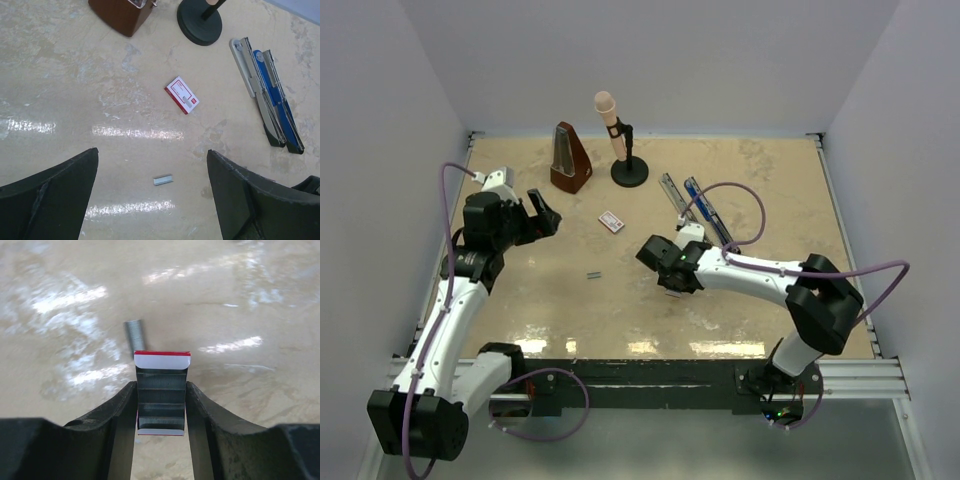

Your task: Unload the staples from the stapler

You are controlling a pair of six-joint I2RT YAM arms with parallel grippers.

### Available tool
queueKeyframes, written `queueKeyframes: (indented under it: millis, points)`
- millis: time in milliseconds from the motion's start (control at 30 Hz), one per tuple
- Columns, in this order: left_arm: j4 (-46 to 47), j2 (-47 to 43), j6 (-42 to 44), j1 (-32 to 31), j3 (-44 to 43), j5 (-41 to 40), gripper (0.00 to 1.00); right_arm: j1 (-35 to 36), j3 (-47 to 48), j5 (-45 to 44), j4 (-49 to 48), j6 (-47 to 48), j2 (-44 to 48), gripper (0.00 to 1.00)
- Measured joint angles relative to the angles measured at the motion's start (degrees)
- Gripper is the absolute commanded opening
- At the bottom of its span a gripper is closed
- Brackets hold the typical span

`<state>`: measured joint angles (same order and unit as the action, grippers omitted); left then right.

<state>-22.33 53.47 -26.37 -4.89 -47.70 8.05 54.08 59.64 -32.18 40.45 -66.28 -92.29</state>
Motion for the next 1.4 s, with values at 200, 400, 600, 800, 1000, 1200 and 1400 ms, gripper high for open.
queueKeyframes:
  millis: [200, 400, 600, 800, 1000, 1200, 1400]
  points:
    - [-1.99, 2.51, -1.9, 0.11, -0.02, -2.16, 0.93, 3.02, 1.97, 1.33, -8.55, 13.94, -3.21, 0.46]
    - [-3.08, 4.02, -3.93, 0.7, 0.35, -1.88, 0.92, 4.39, 2.47, 7.61, -18.84, 33.22, -5.14, 0.47]
    - [-3.13, 6.78, -4.81, 0.76, 0.48, -0.39, 0.91, 4.46, 2.64, 18.01, -25.94, 48.41, -6.62, 0.47]
    - [-3.08, 8.15, -5.6, 0.76, 0.48, 0.07, 0.91, 4.48, 3.89, 25.22, -27.21, 57.42, -11.28, 0.49]
    - [-3.06, 9.6, -5.6, 0.76, 0.48, 0.04, 0.89, 4.59, 4.26, 25.92, -27.17, 61.29, -11.52, 0.55]
    - [-2.32, 10.71, -5.44, 0.76, 1.01, 1.66, 0.82, 4.57, 4.09, 25.9, -27.21, 60.39, -7.04, 0.56]
    - [-0.76, 13.64, -4.52, -0.15, 1.81, 5.03, 0.77, 4.0, 2.43, 24.92, -28.55, 53.51, 1.49, 0.54]
